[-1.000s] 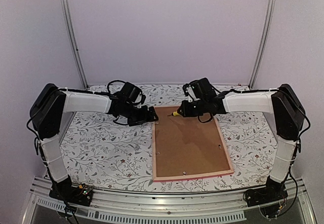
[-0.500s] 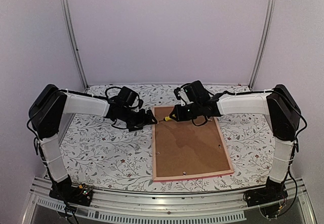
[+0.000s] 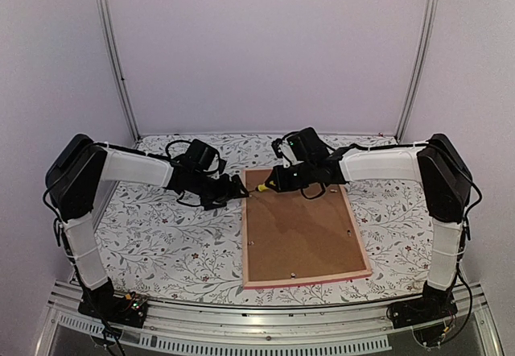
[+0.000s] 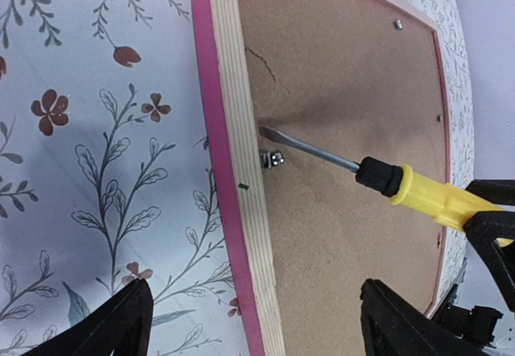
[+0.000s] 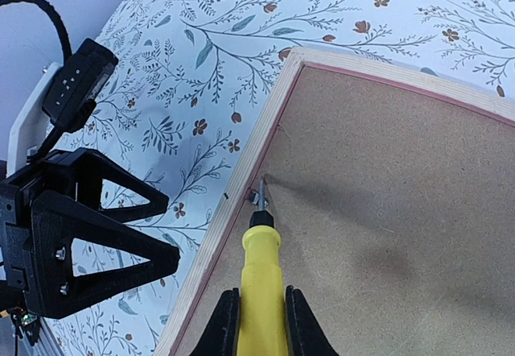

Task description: Take the photo out of the frame

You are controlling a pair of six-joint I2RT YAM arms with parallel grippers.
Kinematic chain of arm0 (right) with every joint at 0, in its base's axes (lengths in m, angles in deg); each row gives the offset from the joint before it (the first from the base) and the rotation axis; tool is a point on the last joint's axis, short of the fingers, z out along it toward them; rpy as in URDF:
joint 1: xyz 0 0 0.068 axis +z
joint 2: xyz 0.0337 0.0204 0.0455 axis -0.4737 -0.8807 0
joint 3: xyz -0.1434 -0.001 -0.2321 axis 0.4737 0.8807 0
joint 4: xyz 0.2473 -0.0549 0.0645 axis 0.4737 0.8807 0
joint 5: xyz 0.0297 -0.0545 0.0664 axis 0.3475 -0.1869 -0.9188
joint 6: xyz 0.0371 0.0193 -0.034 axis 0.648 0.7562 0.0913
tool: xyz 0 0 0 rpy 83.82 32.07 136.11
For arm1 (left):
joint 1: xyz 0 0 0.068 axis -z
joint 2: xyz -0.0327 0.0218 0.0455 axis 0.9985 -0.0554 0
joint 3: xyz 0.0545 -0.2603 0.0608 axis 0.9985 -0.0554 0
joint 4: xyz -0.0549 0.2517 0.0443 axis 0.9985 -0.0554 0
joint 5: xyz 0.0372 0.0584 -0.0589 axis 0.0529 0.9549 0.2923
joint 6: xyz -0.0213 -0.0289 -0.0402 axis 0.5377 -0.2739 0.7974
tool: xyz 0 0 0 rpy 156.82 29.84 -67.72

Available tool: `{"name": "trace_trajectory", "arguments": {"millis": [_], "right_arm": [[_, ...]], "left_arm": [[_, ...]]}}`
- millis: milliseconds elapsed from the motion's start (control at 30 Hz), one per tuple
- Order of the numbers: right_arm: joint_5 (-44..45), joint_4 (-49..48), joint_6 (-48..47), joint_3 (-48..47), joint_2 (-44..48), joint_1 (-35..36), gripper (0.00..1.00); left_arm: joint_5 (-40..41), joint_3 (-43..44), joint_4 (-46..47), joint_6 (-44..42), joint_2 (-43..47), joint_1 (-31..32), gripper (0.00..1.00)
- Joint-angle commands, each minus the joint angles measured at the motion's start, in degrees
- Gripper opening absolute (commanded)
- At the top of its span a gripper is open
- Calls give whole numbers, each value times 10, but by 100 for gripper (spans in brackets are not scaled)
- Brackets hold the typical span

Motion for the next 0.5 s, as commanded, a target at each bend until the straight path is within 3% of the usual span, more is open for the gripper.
{"name": "trace_trajectory", "arguments": {"millis": [0, 467], "right_arm": [[-6, 4, -9, -16, -12, 4, 0], [-18, 28, -14, -25, -22, 15, 0]], "left_arm": [[-9, -12, 14, 5, 13, -9, 91], [-10, -18, 20, 4, 12, -13, 91]]}}
